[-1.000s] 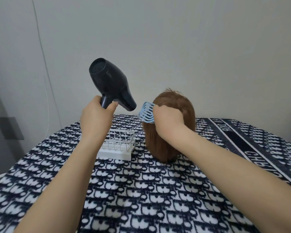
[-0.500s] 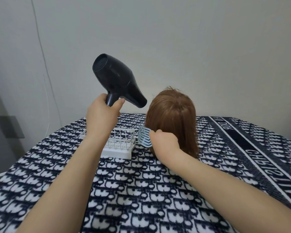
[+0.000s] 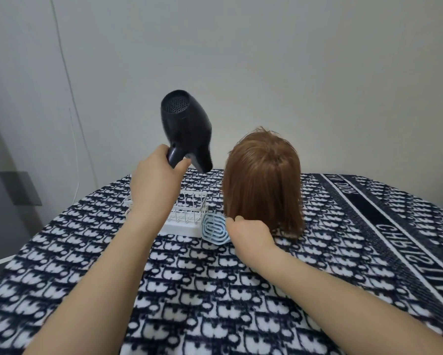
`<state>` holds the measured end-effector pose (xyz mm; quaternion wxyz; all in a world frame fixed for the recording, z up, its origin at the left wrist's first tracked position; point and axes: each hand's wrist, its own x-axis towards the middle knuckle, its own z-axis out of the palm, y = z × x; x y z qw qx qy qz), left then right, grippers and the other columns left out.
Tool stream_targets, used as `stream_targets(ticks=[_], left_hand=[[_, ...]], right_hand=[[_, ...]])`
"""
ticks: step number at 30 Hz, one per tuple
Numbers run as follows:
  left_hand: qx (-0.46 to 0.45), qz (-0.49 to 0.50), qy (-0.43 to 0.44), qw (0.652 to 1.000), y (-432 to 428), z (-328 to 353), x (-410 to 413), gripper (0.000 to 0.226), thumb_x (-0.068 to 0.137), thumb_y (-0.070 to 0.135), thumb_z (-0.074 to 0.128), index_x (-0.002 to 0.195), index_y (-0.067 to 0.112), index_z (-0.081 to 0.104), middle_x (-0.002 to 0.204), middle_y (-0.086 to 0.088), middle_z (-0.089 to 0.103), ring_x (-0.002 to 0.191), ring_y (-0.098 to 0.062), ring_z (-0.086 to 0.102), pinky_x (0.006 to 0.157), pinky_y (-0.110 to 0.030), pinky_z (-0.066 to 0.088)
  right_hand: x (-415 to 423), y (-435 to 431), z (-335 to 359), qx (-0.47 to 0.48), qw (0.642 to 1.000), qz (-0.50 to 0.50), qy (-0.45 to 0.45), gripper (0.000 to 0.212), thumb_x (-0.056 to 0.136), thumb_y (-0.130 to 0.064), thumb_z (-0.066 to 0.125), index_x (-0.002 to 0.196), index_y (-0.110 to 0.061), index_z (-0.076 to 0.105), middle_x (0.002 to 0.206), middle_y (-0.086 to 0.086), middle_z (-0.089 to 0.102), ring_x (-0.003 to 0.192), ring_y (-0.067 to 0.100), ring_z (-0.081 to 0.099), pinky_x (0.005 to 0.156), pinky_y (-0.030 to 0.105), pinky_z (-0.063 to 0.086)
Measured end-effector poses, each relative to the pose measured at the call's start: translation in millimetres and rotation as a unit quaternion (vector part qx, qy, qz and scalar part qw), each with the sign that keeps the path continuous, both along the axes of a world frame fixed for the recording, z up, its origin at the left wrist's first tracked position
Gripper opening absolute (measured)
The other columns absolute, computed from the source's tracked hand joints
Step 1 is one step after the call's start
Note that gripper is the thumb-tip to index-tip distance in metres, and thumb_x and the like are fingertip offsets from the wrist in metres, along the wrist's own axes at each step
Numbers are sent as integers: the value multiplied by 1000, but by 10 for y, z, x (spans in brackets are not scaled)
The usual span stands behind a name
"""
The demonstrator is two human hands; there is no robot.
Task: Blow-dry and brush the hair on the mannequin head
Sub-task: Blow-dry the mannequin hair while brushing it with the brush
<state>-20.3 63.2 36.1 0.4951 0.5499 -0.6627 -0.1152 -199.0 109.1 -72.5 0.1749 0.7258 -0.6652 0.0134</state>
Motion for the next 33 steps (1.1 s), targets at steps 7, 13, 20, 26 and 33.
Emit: stream_targets(ticks=[7,13,20,26,33], left_hand=[[44,-71,117,990,69,-48,19,21,94,43,68,91,23,62,73,-6,69,53,-21,63,58,-38,55],[51,-70,108,990,208,-111,18,23,94,45,67,89,23,61,72,-3,68,62,-27,65,63,-44,57],[84,-88,151,981,315,-146,19,18,95,42,69,91,26,62,75,-4,68,50,-13,59,50,-30,51],[53,-47,89,993,436,-197,15,26,95,46,67,93,20,63,74,-5,70,62,-25,65,65,-43,57],[38,-41,71,996,606,-217,-29,24,93,48,66,91,25,60,78,-5,71,70,-30,71,77,-53,60]], right_hand=[[-62,109,14,-39,999,-11,-16,30,76,-1,56,102,-13,47,90,1,53,60,20,53,46,27,31],[-104,221,15,-50,999,3,-11,24,80,-7,53,102,-14,46,81,-1,41,56,20,40,41,27,23],[-184,371,-25,-82,994,71,3,16,88,-22,58,97,-16,47,82,-2,45,57,22,48,45,30,26],[-223,496,-53,-106,991,75,28,29,66,-16,80,75,-17,53,64,-4,48,40,19,45,37,24,16],[-417,594,-123,-124,990,65,9,29,65,-9,78,72,-15,51,62,-2,46,38,19,43,34,24,21]])
